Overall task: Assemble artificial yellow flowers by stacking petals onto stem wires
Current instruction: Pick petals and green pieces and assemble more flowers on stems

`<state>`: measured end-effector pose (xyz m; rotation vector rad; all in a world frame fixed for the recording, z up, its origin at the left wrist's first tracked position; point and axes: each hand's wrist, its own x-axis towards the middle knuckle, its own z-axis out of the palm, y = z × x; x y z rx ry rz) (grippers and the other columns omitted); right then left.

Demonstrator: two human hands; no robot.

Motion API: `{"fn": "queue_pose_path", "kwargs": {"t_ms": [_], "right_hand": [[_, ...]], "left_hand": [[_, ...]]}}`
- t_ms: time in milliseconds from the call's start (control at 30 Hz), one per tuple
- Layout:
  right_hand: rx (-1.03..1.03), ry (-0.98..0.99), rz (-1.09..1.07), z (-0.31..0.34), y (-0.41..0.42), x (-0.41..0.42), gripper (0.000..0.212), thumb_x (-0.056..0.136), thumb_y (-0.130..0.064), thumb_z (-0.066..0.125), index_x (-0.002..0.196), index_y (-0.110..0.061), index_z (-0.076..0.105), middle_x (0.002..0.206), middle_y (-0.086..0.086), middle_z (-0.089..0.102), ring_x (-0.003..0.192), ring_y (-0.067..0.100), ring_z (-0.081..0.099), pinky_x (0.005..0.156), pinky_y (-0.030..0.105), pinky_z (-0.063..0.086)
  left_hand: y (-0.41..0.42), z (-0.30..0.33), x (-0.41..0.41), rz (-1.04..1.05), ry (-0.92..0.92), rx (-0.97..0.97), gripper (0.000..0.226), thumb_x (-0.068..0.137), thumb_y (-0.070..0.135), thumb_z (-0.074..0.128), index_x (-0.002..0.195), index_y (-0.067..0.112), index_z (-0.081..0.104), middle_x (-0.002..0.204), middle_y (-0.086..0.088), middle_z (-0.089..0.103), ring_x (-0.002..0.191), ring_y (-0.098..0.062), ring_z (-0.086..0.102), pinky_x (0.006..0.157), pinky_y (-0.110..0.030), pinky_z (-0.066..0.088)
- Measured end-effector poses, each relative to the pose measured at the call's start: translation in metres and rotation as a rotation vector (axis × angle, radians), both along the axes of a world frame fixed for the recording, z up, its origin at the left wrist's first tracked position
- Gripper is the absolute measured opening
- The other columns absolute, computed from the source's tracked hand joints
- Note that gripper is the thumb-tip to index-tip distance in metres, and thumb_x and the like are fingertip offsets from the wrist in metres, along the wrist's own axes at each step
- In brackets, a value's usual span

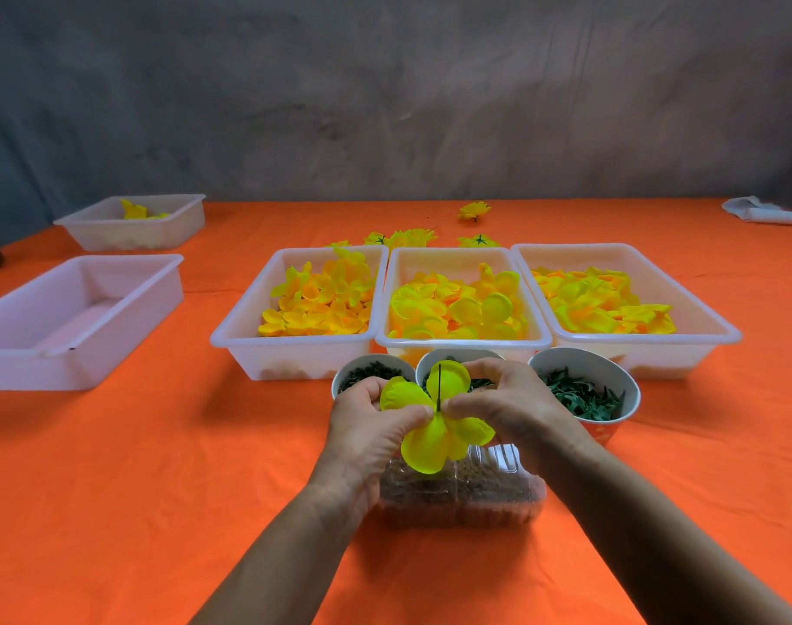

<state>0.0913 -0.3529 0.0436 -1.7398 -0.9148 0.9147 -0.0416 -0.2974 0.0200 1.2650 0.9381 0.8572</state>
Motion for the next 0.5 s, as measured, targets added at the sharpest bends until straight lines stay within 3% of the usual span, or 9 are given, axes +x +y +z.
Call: {"fn": "queue_pose_path", "kwargs": {"t_ms": [200, 333, 433, 500], "right_hand": [[-0.023, 0.045, 0.012, 0.0003, 0.0024, 0.0021, 0.026, 0.072, 0.001, 0.071, 0.085, -0.021, 0.064, 0.067, 0.006, 0.066, 0.063, 0.025, 0.062, 0.063, 0.032, 0.046], [-0.022, 0.044, 0.017, -0.0006, 0.0029, 0.0032, 0.026, 0.072, -0.001, 0.071, 0.084, -0.022, 0.064, 0.068, 0.005, 0.066, 0.066, 0.025, 0.062, 0.062, 0.03, 0.046], [-0.027, 0.074, 0.034, -0.0009, 0.0032, 0.0041, 0.025, 0.074, 0.0, 0.069, 0.082, -0.022, 0.065, 0.066, 0.003, 0.066, 0.066, 0.023, 0.062, 0.062, 0.028, 0.045], [-0.035, 0.119, 0.043, -0.0016, 0.0037, 0.0049, 0.024, 0.075, 0.002, 0.068, 0.082, -0.021, 0.065, 0.061, 0.001, 0.066, 0.06, 0.019, 0.061, 0.057, 0.024, 0.045]], "left_hand": [[0.0006, -0.0009, 0.0002, -0.009, 0.021, -0.021, 0.018, 0.076, -0.003, 0.069, 0.094, -0.003, 0.065, 0.075, -0.009, 0.066, 0.059, -0.014, 0.059, 0.047, -0.02, 0.047], [0.0003, -0.0001, 0.0006, -0.022, 0.014, -0.055, 0.005, 0.079, 0.001, 0.068, 0.076, 0.003, 0.065, 0.057, -0.001, 0.061, 0.046, -0.009, 0.055, 0.045, -0.019, 0.046], [0.0, -0.0014, 0.0014, 0.002, 0.017, -0.051, 0.009, 0.077, -0.002, 0.068, 0.072, 0.004, 0.064, 0.064, -0.009, 0.056, 0.057, -0.019, 0.049, 0.056, -0.027, 0.041], [-0.0012, -0.0013, 0.0013, 0.016, 0.016, -0.052, 0.008, 0.076, -0.004, 0.067, 0.074, 0.002, 0.062, 0.068, -0.012, 0.051, 0.057, -0.018, 0.044, 0.055, -0.027, 0.037]]}}
